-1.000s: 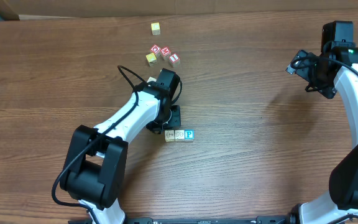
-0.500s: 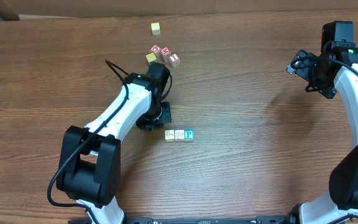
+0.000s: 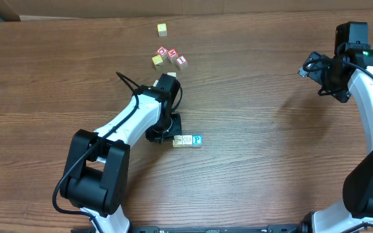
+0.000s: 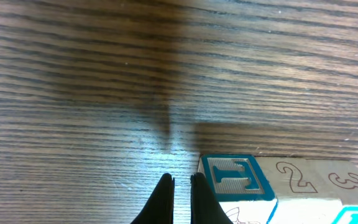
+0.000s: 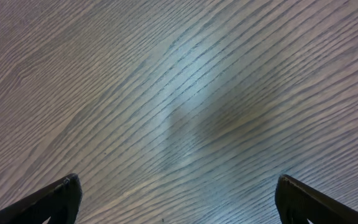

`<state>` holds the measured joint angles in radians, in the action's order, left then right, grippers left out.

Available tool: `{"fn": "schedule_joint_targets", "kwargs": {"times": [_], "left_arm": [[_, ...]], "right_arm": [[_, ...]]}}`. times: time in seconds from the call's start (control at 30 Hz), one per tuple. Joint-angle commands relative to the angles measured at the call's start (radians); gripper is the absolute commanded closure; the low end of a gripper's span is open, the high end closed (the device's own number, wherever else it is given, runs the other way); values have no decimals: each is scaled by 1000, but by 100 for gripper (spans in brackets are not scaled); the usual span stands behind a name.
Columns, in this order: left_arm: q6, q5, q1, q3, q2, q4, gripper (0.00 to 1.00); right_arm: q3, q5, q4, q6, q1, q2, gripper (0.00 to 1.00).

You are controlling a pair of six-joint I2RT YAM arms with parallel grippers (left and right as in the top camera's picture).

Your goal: Flip 5 blocks

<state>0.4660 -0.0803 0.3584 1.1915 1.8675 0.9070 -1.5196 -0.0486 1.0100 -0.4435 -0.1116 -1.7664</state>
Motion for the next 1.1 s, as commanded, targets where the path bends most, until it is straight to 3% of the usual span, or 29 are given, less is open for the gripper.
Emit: {"fn": "schedule_joint_targets", "kwargs": {"times": [0.0, 0.3, 0.53, 0.63, 0.73, 0.8, 1.07], "left_arm": [[13, -26, 3, -3, 10, -2, 96], [-26, -4, -17, 24, 8, 25, 96], [-84, 39, -75, 275, 8, 177, 93], [-153, 40, -89, 397, 8, 193, 83], [-182, 103, -90, 457, 8, 145, 48], [-182, 161, -90, 461, 8, 89, 30], [-254, 230, -90, 460, 63, -35, 28]], "right_arm": [[-13, -1, -5, 6, -1, 15, 0], [-13, -1, -5, 6, -1, 15, 0], [-13, -1, -6, 6, -1, 15, 0], [-13, -1, -5, 6, -1, 15, 0], [-13, -1, -5, 6, -1, 15, 0], [-13, -1, -5, 6, -1, 15, 0], [-13, -1, -5, 6, -1, 15, 0]]}}
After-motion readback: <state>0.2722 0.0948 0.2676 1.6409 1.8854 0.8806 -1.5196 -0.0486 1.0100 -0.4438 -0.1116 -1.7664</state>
